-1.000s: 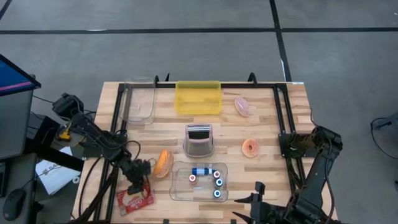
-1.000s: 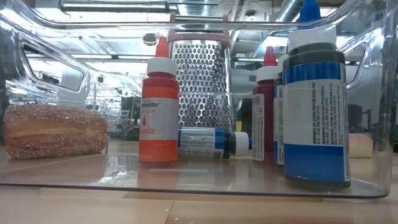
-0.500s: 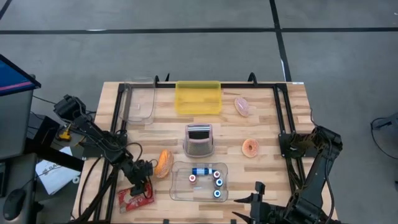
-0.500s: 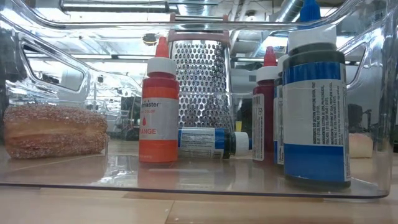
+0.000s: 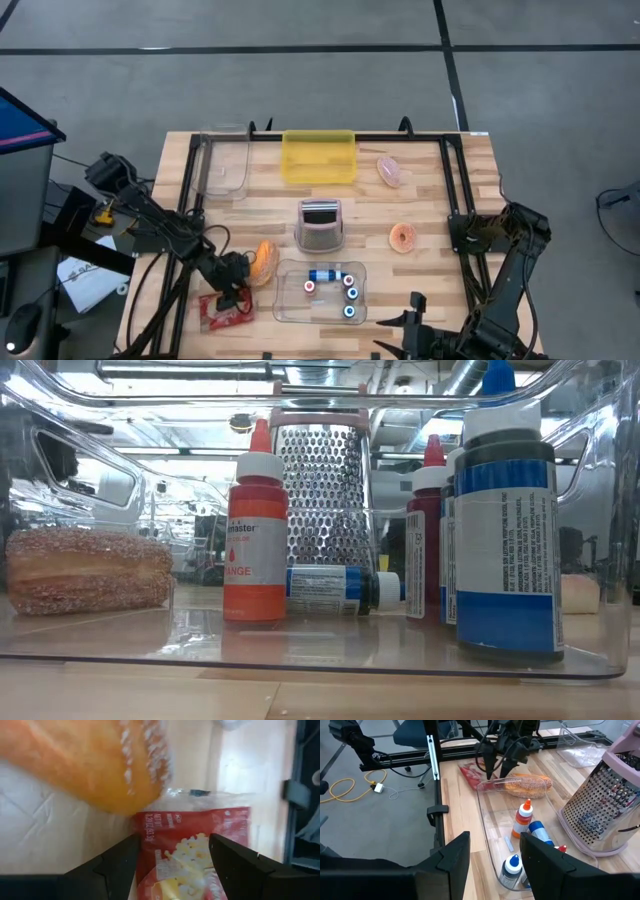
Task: Pick & Place Food Item
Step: Put the popcorn bag into the yellow bin
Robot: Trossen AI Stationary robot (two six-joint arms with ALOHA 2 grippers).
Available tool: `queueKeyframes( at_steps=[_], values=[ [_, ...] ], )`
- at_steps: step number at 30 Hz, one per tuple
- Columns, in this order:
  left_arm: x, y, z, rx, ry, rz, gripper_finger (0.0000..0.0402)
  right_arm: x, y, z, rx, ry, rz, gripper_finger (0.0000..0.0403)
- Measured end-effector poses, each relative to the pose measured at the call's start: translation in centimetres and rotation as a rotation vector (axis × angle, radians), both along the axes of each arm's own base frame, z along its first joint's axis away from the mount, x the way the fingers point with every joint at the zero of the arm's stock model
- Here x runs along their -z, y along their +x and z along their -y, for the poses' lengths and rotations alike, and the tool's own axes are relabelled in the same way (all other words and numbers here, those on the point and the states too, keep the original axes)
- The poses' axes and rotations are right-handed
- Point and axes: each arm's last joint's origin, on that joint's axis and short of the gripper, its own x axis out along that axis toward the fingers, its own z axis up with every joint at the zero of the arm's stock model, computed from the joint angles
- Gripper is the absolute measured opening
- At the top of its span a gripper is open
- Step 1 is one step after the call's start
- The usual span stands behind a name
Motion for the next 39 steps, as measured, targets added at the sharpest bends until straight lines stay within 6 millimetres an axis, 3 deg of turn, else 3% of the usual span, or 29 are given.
queueKeyframes(
  at_steps=[6,31,39],
  values=[
    [-0.73,0.11,-0.41,-0.016,-0.024,0.027,0.0241,0.00,0.00,0.00,-0.003,-0.004,-0.002,0.0164],
    [-0.46,-0.37,-0.59,0.003,-0.025,-0.054,0.0241,0.00,-0.04,-0.04,-0.005,-0.003,-0.001,0.0164],
    [-0.11,-0.74,-0.47,0.007,-0.059,-0.142,0.0241,0.96,0.09,-0.64,0.002,-0.005,-0.010,0.0164]
  ],
)
